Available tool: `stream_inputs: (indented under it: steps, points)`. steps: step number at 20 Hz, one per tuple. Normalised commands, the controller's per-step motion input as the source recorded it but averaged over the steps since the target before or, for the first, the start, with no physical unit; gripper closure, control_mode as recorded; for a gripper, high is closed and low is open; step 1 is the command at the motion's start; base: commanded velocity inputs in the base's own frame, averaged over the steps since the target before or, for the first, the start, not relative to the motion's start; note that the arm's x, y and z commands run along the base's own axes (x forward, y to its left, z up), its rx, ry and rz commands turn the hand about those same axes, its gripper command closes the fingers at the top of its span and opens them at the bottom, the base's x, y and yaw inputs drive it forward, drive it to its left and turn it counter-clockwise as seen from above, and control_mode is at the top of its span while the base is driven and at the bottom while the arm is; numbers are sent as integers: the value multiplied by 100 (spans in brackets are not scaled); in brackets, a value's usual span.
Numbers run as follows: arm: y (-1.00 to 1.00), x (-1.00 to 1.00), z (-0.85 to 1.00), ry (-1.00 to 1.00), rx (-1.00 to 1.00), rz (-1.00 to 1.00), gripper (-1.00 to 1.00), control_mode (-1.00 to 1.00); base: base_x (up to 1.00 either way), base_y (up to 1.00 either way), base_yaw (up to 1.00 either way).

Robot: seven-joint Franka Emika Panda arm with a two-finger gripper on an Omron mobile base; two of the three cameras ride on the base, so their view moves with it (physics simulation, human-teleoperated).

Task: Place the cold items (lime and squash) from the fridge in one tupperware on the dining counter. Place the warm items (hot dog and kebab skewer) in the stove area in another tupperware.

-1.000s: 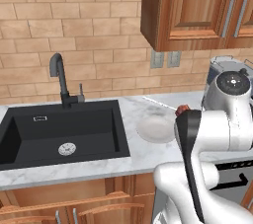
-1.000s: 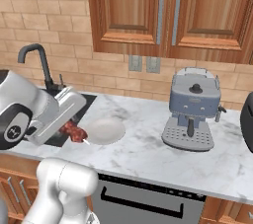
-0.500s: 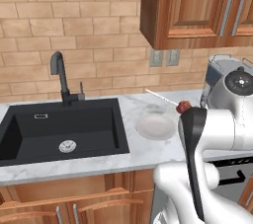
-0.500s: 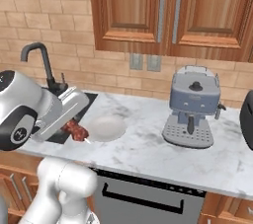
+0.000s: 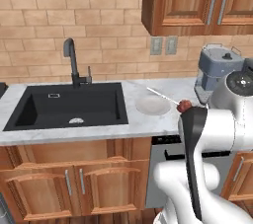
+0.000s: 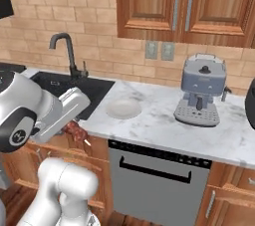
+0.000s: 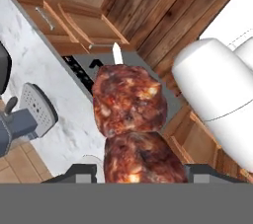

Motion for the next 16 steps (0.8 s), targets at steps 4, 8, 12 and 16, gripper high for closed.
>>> stream_inputs:
  steps: [4,8,12,16]
  points:
    - [0,0,0,0,0,0,100,100,-62,-19,33]
    - [0,0,0,0,0,0,100,100,-69,-47,37]
    - [0,0,0,0,0,0,100,100,-77,-74,30]
    - [0,0,0,0,0,0,100,100,-82,-60,18]
